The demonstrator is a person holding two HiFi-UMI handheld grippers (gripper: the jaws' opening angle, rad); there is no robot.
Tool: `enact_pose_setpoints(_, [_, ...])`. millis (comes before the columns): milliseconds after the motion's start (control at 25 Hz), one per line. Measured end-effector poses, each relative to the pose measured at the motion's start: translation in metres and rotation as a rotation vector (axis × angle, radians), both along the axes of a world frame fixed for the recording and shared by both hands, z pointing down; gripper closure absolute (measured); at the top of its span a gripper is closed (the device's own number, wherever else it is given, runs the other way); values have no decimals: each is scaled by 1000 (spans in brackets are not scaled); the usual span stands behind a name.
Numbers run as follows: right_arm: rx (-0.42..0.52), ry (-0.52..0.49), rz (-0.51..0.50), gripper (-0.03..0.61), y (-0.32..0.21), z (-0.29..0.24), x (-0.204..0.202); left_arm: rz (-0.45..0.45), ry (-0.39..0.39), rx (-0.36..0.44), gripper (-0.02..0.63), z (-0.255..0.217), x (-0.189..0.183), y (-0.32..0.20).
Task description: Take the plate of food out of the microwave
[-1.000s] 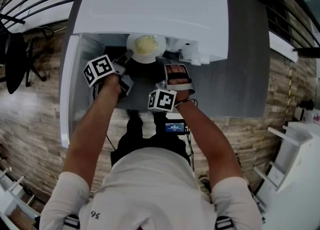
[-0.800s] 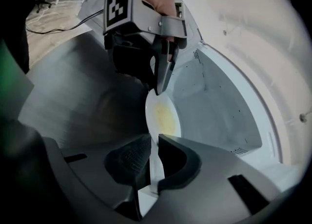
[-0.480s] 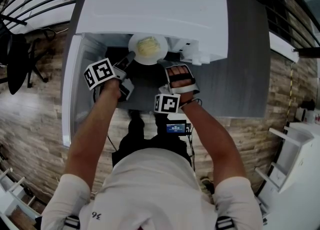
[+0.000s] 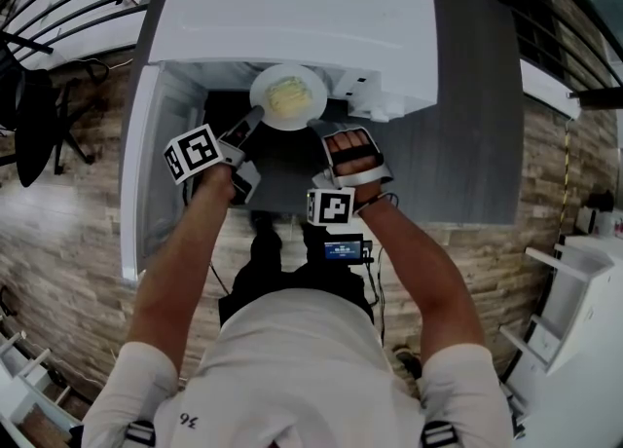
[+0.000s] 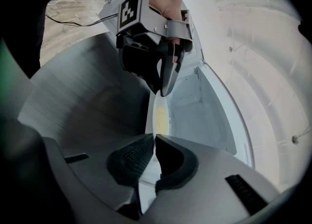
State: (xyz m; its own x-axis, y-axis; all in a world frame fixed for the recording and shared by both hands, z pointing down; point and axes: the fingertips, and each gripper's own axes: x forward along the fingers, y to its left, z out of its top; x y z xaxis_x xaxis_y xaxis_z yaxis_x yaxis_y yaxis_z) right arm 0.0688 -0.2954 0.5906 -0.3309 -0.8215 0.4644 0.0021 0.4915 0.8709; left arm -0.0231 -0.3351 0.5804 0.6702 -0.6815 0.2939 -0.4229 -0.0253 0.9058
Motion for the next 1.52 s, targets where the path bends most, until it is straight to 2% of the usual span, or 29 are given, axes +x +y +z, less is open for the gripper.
enact_pose_setpoints(120, [9, -6, -5, 561, 3, -5, 0, 9, -9, 46, 583, -7, -1, 1])
enact_pose_setpoints(360, [46, -4, -21, 561, 10, -19, -1, 2, 20, 63, 583, -19, -2, 9])
enact_pose_setpoints(440, [55, -7, -30, 561, 13, -24, -1, -4, 54, 65, 582, -26, 0, 14])
enact_pose_setpoints(560, [66, -19, -47, 561, 20, -36, -1, 8, 155, 129, 583, -48, 10, 18])
enact_pose_setpoints(640, [78, -24, -60, 561, 25, -44, -1, 4, 179, 137, 581, -57, 12, 23])
enact_pose_setpoints(1040, [164, -15, -85, 561, 46, -91, 0, -28, 181, 145, 581, -99, 9, 49])
enact_pose_setpoints(1240, [176, -20, -99, 561, 59, -106, 0, -40, 189, 143, 582, -116, 9, 64])
enact_pose_setpoints(1520, [181, -35, -115, 561, 79, -132, 0, -36, 161, 138, 581, -140, 6, 84])
